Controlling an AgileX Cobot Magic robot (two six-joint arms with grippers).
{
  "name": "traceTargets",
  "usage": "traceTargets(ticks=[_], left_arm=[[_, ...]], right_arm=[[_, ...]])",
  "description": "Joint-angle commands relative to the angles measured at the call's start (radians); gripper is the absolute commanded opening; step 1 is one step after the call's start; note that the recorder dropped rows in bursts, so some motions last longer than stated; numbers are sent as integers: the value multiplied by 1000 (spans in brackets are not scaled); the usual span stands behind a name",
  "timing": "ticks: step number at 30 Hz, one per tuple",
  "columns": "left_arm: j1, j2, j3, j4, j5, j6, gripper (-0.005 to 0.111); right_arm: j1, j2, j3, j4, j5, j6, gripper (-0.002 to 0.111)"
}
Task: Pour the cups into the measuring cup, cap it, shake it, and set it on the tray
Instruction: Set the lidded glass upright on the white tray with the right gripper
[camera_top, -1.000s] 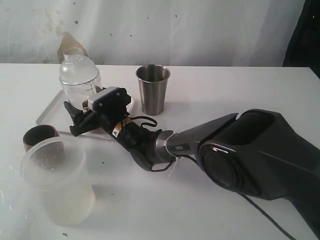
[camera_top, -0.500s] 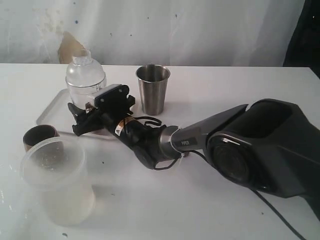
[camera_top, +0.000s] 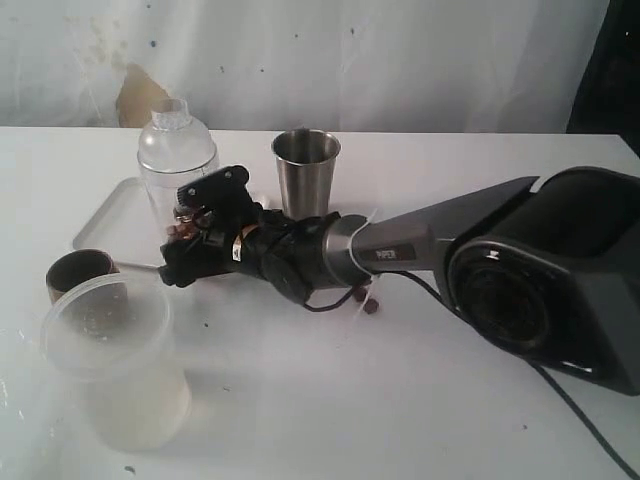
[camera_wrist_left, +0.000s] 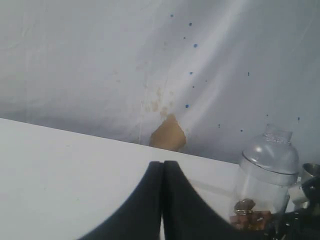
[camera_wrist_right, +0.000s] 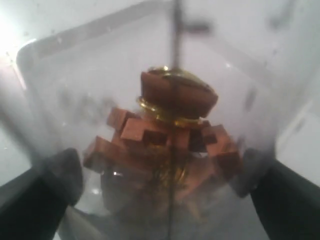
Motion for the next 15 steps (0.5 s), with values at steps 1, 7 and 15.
traceTargets(ticks=[1, 7, 15], left_arm=[[-2, -6, 5, 2, -10, 2, 0], [-2, -6, 5, 2, -10, 2, 0], [-2, -6, 5, 2, -10, 2, 0]], right_arm=[[16, -50, 28, -7, 30, 6, 87], [18, -171, 196, -4, -2, 6, 87], [8, -430, 440, -3, 52, 4, 78]])
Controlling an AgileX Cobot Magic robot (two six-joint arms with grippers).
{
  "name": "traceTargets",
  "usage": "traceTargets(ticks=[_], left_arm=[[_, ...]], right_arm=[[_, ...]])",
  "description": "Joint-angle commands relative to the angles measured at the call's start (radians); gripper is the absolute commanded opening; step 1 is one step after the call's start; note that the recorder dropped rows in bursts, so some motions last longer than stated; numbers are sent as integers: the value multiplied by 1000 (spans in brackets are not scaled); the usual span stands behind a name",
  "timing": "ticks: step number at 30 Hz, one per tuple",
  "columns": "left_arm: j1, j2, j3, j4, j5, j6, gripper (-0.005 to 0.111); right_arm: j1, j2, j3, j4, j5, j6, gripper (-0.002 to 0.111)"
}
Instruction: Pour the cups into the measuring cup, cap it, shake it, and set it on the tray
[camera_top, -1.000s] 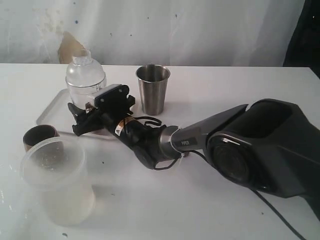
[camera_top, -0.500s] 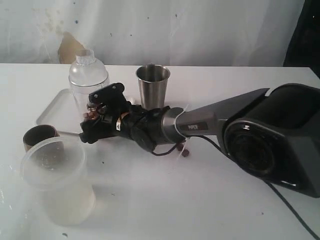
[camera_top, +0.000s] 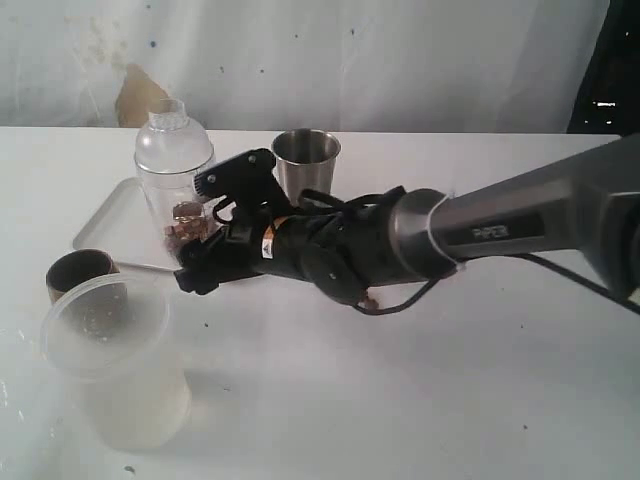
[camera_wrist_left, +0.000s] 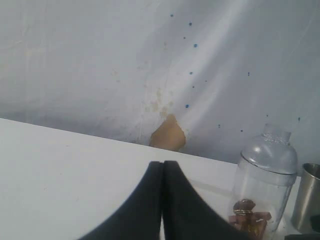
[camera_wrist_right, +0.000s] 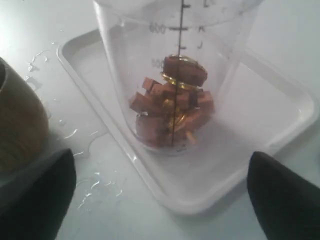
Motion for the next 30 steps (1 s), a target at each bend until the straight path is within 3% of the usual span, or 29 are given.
traceTargets(ticks=[1, 14, 23, 30], left_arm=[[-2, -6, 5, 2, -10, 2, 0], [-2, -6, 5, 2, -10, 2, 0], [-2, -6, 5, 2, -10, 2, 0], [-2, -6, 5, 2, -10, 2, 0]], right_arm=[[-24, -142, 112, -1, 76, 2, 70], [-163, -516, 330, -3, 453, -2, 0], [-319, -757, 434, -54, 642, -29, 0], [-486, -888, 498, -56, 667, -29, 0]])
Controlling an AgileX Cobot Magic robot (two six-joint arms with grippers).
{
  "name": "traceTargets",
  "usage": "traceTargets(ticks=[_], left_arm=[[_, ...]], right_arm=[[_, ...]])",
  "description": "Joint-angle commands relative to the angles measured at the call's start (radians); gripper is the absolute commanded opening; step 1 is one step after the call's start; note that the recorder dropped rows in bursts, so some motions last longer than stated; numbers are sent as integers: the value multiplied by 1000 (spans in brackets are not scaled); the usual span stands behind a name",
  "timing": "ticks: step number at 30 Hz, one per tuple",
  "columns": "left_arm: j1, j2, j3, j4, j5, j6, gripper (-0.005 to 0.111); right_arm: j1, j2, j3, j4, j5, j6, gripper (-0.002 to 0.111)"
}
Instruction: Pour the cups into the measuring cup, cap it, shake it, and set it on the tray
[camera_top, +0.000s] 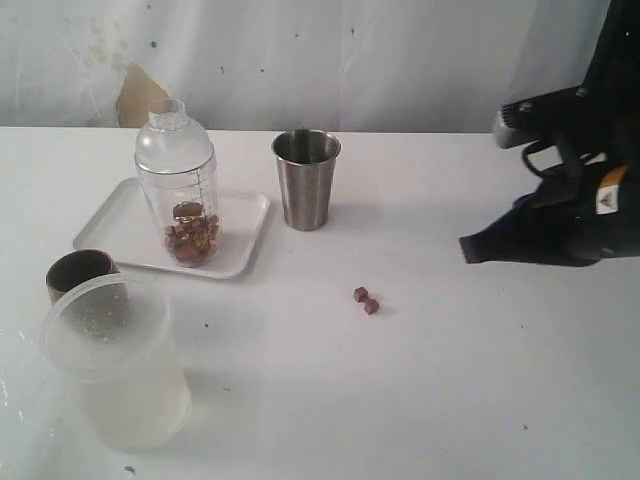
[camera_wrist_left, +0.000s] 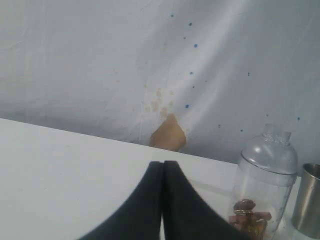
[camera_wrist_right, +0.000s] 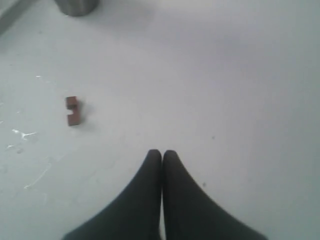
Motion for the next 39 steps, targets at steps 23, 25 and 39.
traceTargets(ticks=[23, 25, 39], left_arm=[[-2, -6, 5, 2, -10, 2, 0], [-2, -6, 5, 2, -10, 2, 0], [-2, -4, 5, 2, -8, 2, 0]], right_arm=[[-171, -896, 480, 2, -262, 175, 0], [-171, -960, 533, 2, -264, 196, 0], [-171, -1261, 698, 2, -335, 257, 0]])
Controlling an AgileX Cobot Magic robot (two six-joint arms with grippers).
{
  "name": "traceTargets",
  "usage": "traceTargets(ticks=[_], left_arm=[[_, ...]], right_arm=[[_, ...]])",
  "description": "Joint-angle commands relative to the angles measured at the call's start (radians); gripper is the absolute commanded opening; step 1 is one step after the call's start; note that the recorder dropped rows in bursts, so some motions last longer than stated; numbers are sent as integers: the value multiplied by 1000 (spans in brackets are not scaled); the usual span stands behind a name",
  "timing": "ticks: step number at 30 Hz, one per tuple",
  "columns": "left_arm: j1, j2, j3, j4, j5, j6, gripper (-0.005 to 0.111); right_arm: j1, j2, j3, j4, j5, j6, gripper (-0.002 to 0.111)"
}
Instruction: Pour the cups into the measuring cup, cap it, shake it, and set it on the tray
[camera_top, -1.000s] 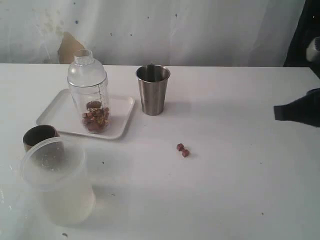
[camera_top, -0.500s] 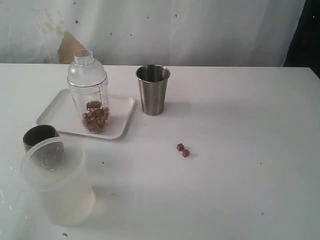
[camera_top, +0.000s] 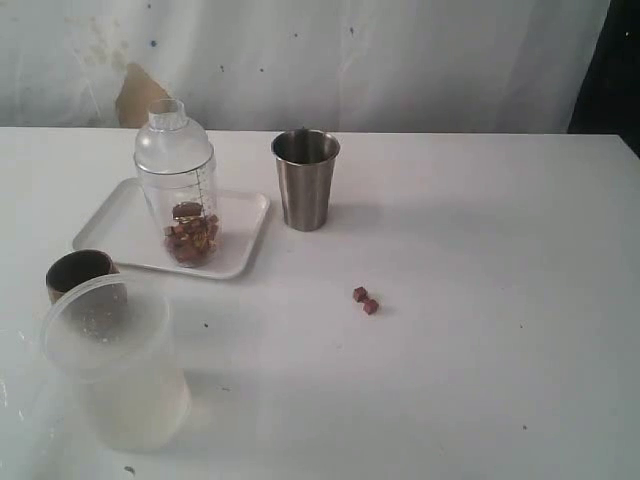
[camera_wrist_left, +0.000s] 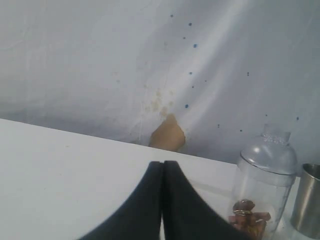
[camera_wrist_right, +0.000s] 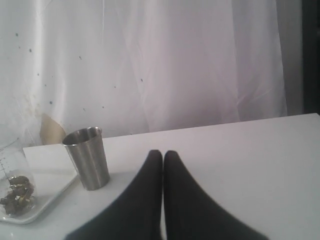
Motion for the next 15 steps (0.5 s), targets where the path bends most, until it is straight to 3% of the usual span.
traceTargets(ticks=[1, 15], left_arm=[[-2, -4, 5, 2, -6, 2, 0], [-2, -4, 5, 2, -8, 2, 0]], right_arm=[[-5, -9, 13, -4, -35, 9, 0], [2, -9, 18, -4, 3, 9, 0]])
